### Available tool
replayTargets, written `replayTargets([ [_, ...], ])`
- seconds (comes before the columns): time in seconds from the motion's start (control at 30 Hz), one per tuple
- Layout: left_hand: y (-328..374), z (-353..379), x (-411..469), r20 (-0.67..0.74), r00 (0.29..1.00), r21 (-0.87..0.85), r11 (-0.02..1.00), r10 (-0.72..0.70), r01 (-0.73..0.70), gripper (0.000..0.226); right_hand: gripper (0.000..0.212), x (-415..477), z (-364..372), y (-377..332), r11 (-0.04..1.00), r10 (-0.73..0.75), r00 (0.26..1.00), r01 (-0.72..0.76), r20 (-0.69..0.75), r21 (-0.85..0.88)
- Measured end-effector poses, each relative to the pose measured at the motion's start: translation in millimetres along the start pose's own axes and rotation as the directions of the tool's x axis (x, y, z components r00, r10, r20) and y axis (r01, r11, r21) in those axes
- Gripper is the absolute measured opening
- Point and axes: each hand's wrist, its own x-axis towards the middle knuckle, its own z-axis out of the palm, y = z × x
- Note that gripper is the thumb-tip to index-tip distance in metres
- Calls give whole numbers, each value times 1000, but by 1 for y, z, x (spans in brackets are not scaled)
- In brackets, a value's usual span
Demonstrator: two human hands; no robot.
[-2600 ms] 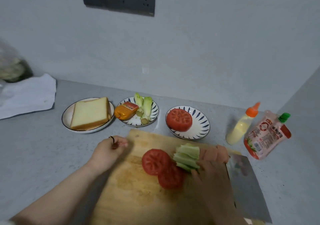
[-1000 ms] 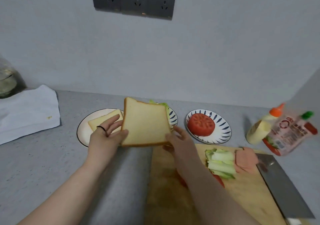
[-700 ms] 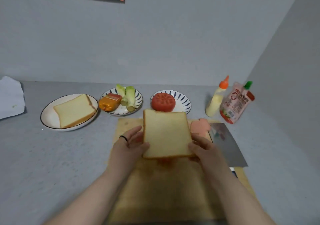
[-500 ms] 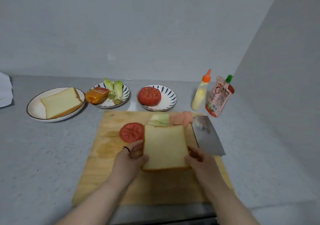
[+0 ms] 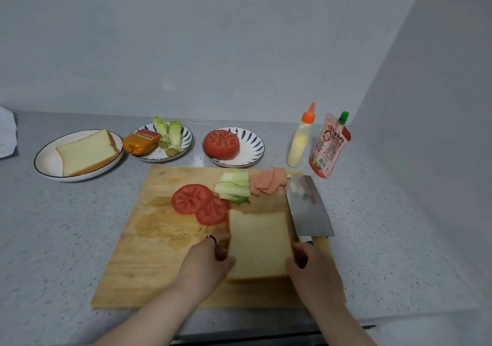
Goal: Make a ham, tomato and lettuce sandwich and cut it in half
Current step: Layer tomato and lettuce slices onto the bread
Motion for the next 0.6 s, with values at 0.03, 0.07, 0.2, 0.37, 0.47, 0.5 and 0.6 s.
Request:
replayTargets([
  [0.03, 1, 0, 1, 8, 1000, 25, 1000, 4, -5, 45, 35, 0, 0, 1, 999, -6, 1000, 5, -7, -35],
  [0.07, 2, -1, 1, 15, 1000, 54, 999, 5, -6, 45, 34, -1, -1, 0, 997, -16, 1000, 15, -12, -72],
  [0.2, 4, -7, 8, 70, 998, 146, 989, 7, -17, 35, 28, -3, -1, -5, 986, -38, 999, 37, -2, -162],
  [0.37, 3, -9, 12, 116, 993, 165, 985, 32, -51, 10, 26, -6, -4, -4, 974, -45, 999, 43, -5, -223],
  [0.47, -2, -9, 13, 111, 994, 152, 988, 22, -39, 12, 26, -6, -7, -2, 955, -57, 998, 62, 25, -291],
  [0.5, -4, -8, 14, 107, 994, 148, 988, 29, -45, 22, 25, -7, -8, -2, 946, -60, 998, 67, 34, -318],
  [0.6, -5, -8, 17, 125, 991, 174, 982, 46, -68, 26, 22, -5, -10, -2, 925, -61, 997, 72, 42, -372],
])
